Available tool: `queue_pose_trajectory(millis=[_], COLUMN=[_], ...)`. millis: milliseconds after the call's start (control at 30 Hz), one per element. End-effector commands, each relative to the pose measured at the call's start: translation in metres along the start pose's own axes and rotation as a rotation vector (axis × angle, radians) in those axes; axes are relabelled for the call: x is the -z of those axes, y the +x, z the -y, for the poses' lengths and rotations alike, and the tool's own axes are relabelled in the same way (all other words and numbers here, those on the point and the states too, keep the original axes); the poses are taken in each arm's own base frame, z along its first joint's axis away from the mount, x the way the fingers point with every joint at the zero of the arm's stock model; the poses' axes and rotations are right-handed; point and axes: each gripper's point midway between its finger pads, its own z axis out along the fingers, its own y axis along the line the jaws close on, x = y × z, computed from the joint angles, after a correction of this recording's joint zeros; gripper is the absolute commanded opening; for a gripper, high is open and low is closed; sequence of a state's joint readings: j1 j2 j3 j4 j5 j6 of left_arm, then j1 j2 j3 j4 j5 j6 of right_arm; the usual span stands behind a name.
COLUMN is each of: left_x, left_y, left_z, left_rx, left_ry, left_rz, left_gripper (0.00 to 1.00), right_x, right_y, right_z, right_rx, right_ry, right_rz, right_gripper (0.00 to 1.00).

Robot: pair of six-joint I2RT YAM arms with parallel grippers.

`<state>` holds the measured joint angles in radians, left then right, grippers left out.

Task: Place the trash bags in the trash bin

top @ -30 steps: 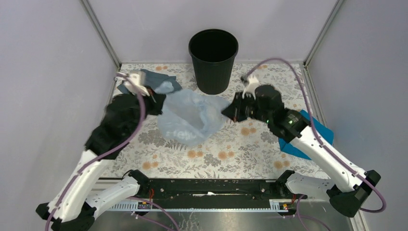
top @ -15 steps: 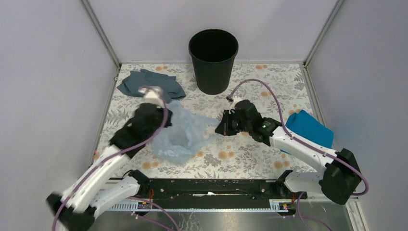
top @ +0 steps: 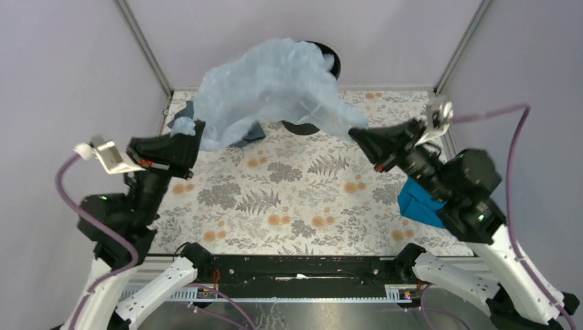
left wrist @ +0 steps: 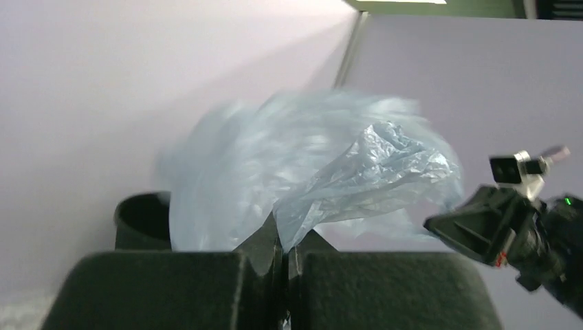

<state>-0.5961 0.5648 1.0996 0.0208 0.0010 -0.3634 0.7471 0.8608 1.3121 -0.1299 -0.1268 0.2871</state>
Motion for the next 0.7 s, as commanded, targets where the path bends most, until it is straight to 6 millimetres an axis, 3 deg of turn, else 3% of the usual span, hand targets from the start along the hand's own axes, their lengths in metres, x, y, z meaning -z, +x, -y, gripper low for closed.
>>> queue_pose_trajectory(millis=[0, 33, 67, 100, 133, 167, 233, 333, 367, 433, 500, 567, 600, 633, 667], left_x=[0.051, 0.075, 0.091, 0.1, 0.1, 0.095, 0.06, -0.007, -0.029, -0.053, -0.053, -0.04, -0.029, -0.014, 0.006], left_y=[0.212, 0.246, 0.266, 0.27, 0.265, 0.254, 0.205, 0.128, 0.101, 0.058, 0.038, 0.059, 0.086, 0.125, 0.166], left_z=[-0.112, -0.122, -0.122, -0.12, -0.118, -0.115, -0.103, -0.061, -0.036, 0.011, 0.035, 0.02, 0.001, -0.024, -0.051], left_rx=[0.1, 0.108, 0.113, 0.122, 0.131, 0.134, 0.109, 0.009, -0.004, -0.004, 0.027, 0.086, 0.121, 0.171, 0.215], left_ry=[-0.451, -0.491, -0.482, -0.462, -0.45, -0.436, -0.376, -0.195, -0.098, 0.099, 0.211, 0.159, 0.086, -0.018, -0.133], left_rz=[-0.489, -0.598, -0.663, -0.673, -0.64, -0.585, -0.414, -0.322, -0.308, -0.267, -0.204, -0.178, -0.198, -0.25, -0.313], left_gripper=[0.0, 0.0, 0.0, 0.0, 0.0, 0.0, 0.0, 0.0, 0.0, 0.0, 0.0, 0.0, 0.0, 0.0, 0.0], right_x=[0.01, 0.023, 0.033, 0.035, 0.03, 0.02, -0.014, -0.06, -0.067, -0.068, -0.057, -0.044, -0.039, -0.032, -0.02], right_y=[0.22, 0.259, 0.287, 0.298, 0.295, 0.28, 0.217, 0.127, 0.097, 0.047, 0.028, 0.054, 0.088, 0.128, 0.179], right_z=[0.093, 0.107, 0.113, 0.11, 0.104, 0.097, 0.085, 0.06, 0.046, 0.015, 0.001, 0.018, 0.04, 0.065, 0.093], right_rx=[-0.098, -0.125, -0.156, -0.184, -0.198, -0.186, -0.12, -0.016, -0.002, -0.004, -0.015, -0.021, -0.024, -0.025, -0.034], right_ry=[0.282, 0.339, 0.362, 0.346, 0.313, 0.278, 0.233, 0.163, 0.122, 0.019, -0.035, 0.015, 0.094, 0.187, 0.285], right_rz=[-0.442, -0.532, -0.598, -0.619, -0.61, -0.576, -0.466, -0.4, -0.372, -0.273, -0.178, -0.17, -0.215, -0.283, -0.376], right_gripper=[0.0, 0.0, 0.0, 0.0, 0.0, 0.0, 0.0, 0.0, 0.0, 0.0, 0.0, 0.0, 0.0, 0.0, 0.0])
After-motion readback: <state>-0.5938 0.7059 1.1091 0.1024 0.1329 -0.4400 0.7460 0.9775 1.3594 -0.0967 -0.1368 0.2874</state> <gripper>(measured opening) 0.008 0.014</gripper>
